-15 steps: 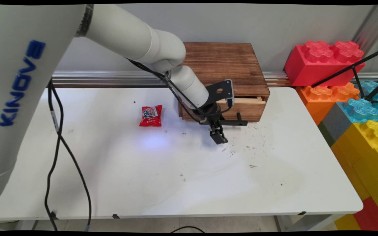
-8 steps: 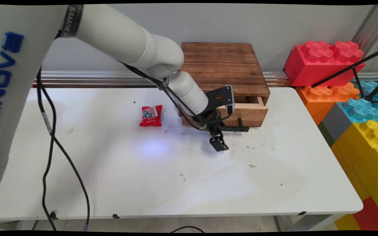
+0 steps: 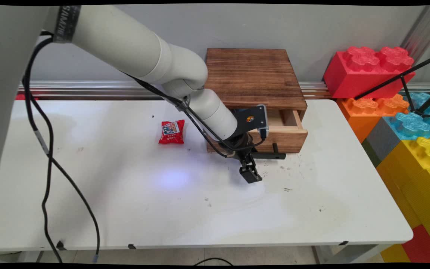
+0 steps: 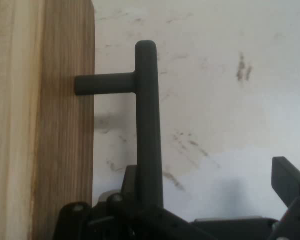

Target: Open the drawer

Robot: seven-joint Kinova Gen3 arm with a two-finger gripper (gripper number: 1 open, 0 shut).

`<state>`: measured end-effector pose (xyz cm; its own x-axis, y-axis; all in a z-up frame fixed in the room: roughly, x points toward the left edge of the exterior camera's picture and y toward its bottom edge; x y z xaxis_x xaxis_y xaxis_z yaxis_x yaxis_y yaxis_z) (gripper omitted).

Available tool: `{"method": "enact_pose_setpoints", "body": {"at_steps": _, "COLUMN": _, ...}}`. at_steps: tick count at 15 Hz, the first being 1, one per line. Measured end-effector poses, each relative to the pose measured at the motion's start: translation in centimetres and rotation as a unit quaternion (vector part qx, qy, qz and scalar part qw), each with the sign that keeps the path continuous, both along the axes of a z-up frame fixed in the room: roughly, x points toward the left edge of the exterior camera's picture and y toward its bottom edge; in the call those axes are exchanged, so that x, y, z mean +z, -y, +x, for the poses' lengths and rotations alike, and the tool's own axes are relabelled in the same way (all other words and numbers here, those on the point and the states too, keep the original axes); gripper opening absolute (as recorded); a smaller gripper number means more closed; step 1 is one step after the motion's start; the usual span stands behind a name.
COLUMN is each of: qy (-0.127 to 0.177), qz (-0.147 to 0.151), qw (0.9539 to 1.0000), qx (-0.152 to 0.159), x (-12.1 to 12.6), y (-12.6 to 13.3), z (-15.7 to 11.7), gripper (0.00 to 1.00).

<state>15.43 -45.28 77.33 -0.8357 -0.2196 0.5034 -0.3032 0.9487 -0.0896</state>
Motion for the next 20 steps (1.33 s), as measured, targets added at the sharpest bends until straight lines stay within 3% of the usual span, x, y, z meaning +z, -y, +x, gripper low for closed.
{"method": "enact_pose_setpoints", "body": {"at_steps": 20, "qy": -0.012, "qz": 0.023, "qw": 0.9997, "qx": -0.006, "x": 0.1, "y": -4.5, "z": -1.8, "gripper": 1.0}}
